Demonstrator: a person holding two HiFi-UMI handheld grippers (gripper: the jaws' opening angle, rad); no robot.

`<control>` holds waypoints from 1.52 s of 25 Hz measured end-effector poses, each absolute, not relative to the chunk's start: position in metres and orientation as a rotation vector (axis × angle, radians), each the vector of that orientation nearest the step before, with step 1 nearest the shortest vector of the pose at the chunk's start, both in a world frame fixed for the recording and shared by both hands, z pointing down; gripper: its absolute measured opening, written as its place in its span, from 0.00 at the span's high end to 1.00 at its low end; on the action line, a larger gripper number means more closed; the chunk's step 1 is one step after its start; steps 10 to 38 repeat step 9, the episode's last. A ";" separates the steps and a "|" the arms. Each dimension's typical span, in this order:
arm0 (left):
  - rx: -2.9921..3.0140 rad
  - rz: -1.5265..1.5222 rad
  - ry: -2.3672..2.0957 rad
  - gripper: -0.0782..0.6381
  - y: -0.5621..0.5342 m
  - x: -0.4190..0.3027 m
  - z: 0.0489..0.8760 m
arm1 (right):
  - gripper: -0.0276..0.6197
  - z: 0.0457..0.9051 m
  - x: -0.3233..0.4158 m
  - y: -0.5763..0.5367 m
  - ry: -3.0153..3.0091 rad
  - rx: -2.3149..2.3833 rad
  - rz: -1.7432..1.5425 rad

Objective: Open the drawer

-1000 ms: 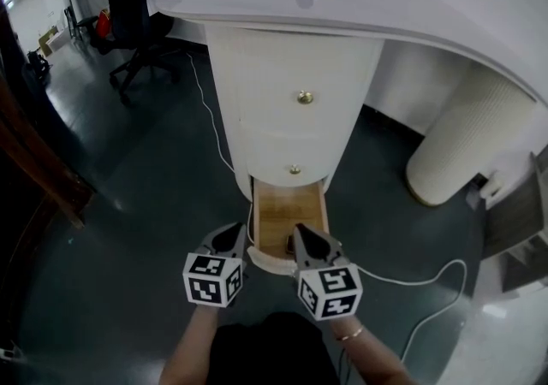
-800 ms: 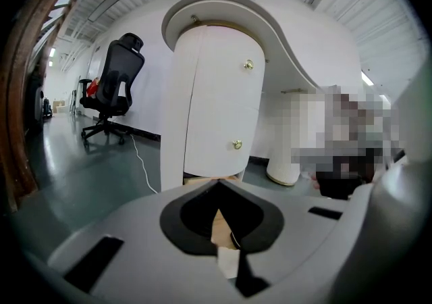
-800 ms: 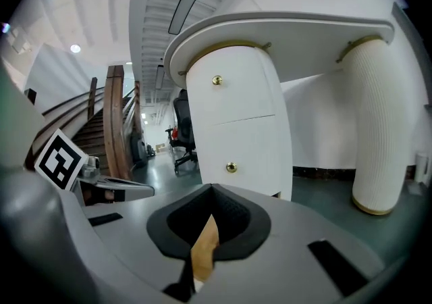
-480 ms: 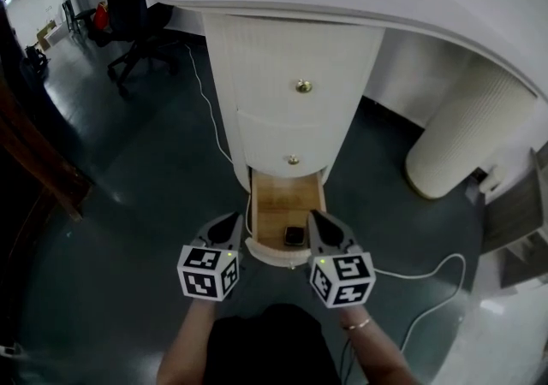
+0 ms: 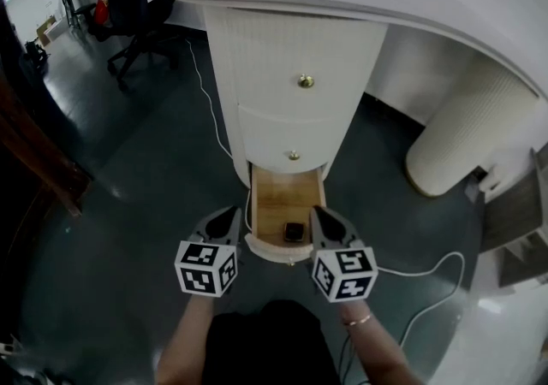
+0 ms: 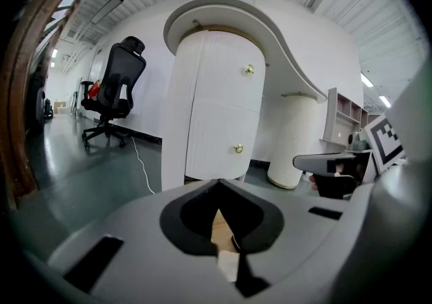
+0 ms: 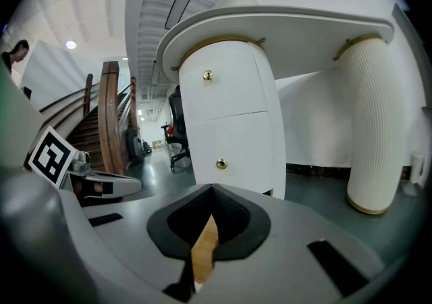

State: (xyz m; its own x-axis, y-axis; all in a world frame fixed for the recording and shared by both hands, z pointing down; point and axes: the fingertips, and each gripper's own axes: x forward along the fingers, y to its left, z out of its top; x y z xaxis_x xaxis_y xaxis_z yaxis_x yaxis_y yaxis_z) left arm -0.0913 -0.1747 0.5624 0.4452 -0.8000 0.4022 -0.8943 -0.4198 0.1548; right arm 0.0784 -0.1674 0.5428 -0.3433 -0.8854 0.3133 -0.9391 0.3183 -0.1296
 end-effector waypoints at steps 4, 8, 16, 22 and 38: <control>2.358 0.376 -1.442 0.89 -0.175 -0.092 0.562 | 0.95 0.547 0.079 -0.167 -2.396 1.682 0.448; 2.370 0.379 -1.435 0.89 -0.176 -0.092 0.561 | 0.95 0.549 0.080 -0.165 -2.395 1.704 0.460; 2.374 0.381 -1.432 0.89 -0.177 -0.092 0.561 | 0.95 0.550 0.080 -0.165 -2.396 1.711 0.462; 2.374 0.381 -1.432 0.89 -0.177 -0.092 0.561 | 0.95 0.550 0.080 -0.165 -2.396 1.711 0.462; 2.374 0.381 -1.432 0.89 -0.177 -0.092 0.561 | 0.95 0.550 0.080 -0.165 -2.396 1.711 0.462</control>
